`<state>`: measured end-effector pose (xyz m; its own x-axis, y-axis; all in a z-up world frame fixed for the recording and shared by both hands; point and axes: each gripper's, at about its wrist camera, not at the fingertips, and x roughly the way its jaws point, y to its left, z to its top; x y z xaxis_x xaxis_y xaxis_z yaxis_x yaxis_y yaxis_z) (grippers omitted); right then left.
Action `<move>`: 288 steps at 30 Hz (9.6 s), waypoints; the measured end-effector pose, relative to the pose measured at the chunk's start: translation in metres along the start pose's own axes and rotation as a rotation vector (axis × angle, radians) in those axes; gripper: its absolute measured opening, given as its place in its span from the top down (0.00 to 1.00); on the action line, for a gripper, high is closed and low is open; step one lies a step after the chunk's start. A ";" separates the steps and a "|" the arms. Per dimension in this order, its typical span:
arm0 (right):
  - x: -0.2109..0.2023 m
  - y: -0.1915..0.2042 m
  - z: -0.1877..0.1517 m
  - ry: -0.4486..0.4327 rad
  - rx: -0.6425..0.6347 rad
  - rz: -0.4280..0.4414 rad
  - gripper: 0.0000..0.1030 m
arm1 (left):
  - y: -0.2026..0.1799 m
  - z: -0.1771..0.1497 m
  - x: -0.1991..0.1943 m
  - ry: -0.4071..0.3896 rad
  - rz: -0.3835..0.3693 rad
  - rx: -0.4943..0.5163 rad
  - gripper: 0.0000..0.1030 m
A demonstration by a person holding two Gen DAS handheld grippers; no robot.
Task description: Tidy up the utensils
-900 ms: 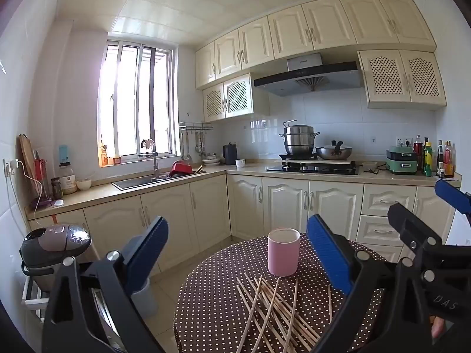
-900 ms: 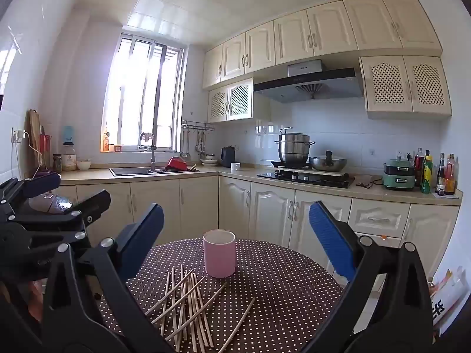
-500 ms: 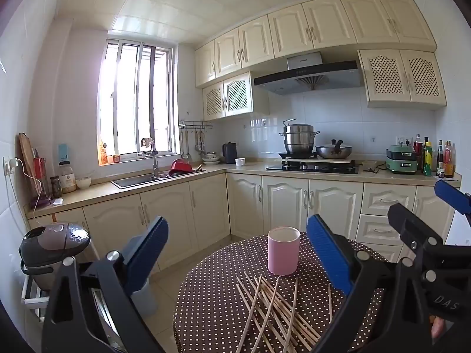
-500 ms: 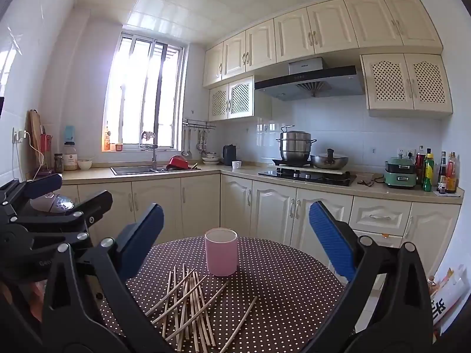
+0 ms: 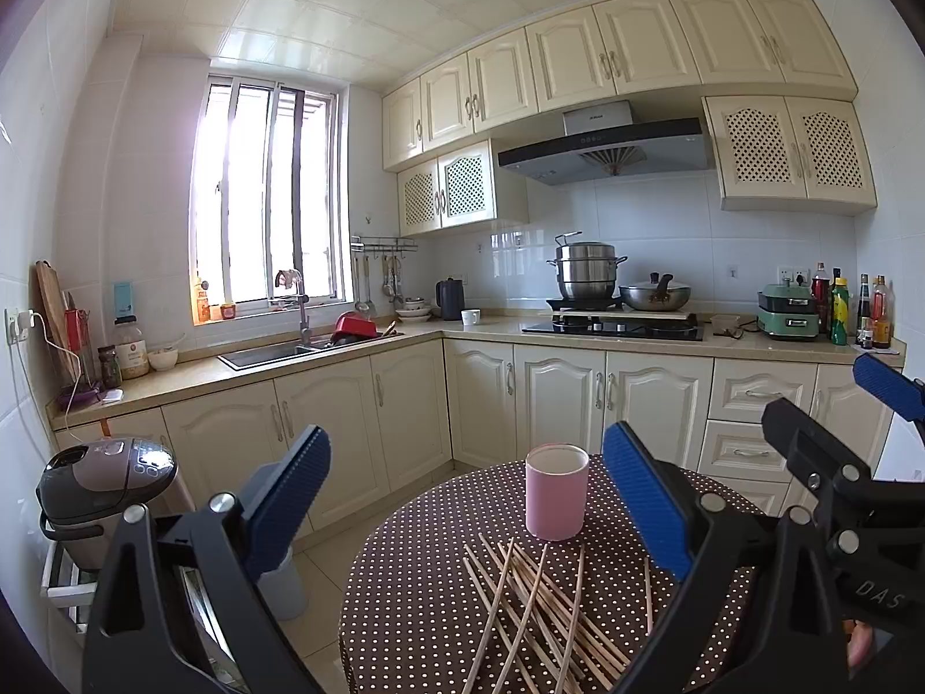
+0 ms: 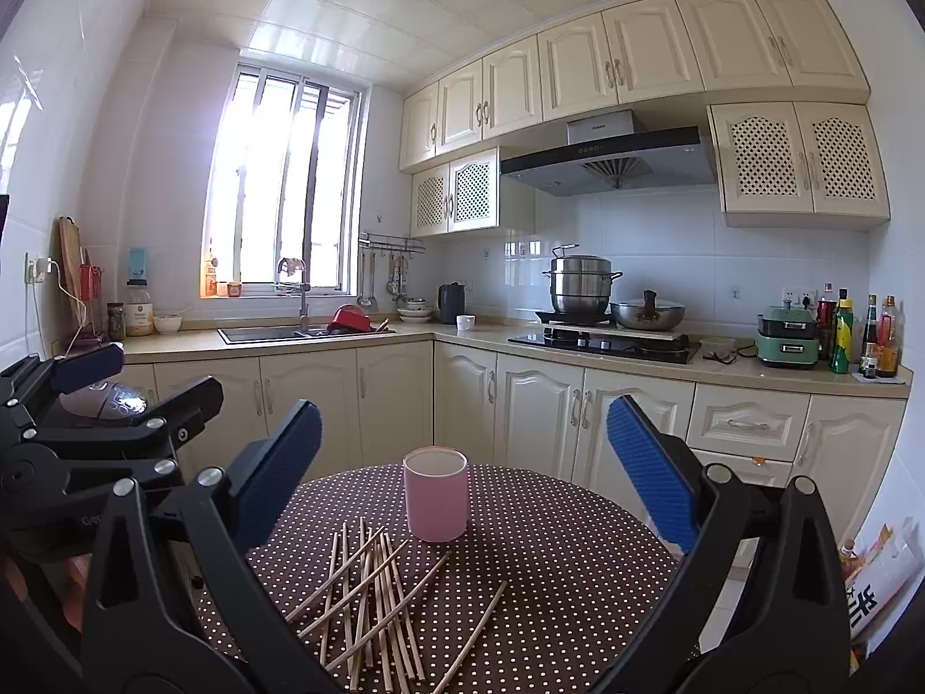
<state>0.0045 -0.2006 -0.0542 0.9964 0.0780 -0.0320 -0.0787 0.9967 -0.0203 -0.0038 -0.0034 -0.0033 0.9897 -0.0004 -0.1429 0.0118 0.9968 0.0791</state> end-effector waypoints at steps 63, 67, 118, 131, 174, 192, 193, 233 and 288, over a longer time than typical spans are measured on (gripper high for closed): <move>0.017 -0.007 -0.002 0.051 0.015 -0.002 0.06 | -0.002 -0.011 0.030 0.054 -0.008 -0.002 0.09; 0.023 -0.008 -0.004 0.064 0.020 0.000 0.06 | -0.004 -0.014 0.036 0.065 -0.008 0.002 0.09; 0.200 -0.054 -0.163 0.757 0.237 0.056 0.06 | -0.027 -0.181 0.328 0.832 -0.300 0.119 0.93; 0.230 -0.033 -0.177 0.950 0.116 0.059 0.67 | -0.016 -0.153 0.299 0.736 -0.330 0.043 0.94; 0.185 -0.057 -0.017 0.513 0.258 0.349 0.94 | -0.022 0.016 0.198 0.401 -0.420 -0.015 0.94; 0.213 -0.042 0.062 0.303 0.176 0.333 0.95 | -0.031 0.068 0.240 0.281 -0.404 -0.051 0.94; 0.217 -0.041 0.067 0.290 0.170 0.326 0.95 | -0.031 0.072 0.244 0.269 -0.397 -0.062 0.94; 0.286 -0.035 0.024 0.346 0.177 0.228 0.94 | -0.017 0.032 0.287 0.266 -0.234 -0.087 0.53; 0.211 -0.049 -0.140 0.677 0.319 0.175 0.56 | -0.062 -0.157 0.275 0.765 -0.372 0.158 0.58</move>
<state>0.2139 -0.2358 -0.2000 0.7261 0.3067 -0.6154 -0.1188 0.9375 0.3270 0.2455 -0.0529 -0.2029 0.5506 -0.2144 -0.8067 0.3921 0.9196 0.0232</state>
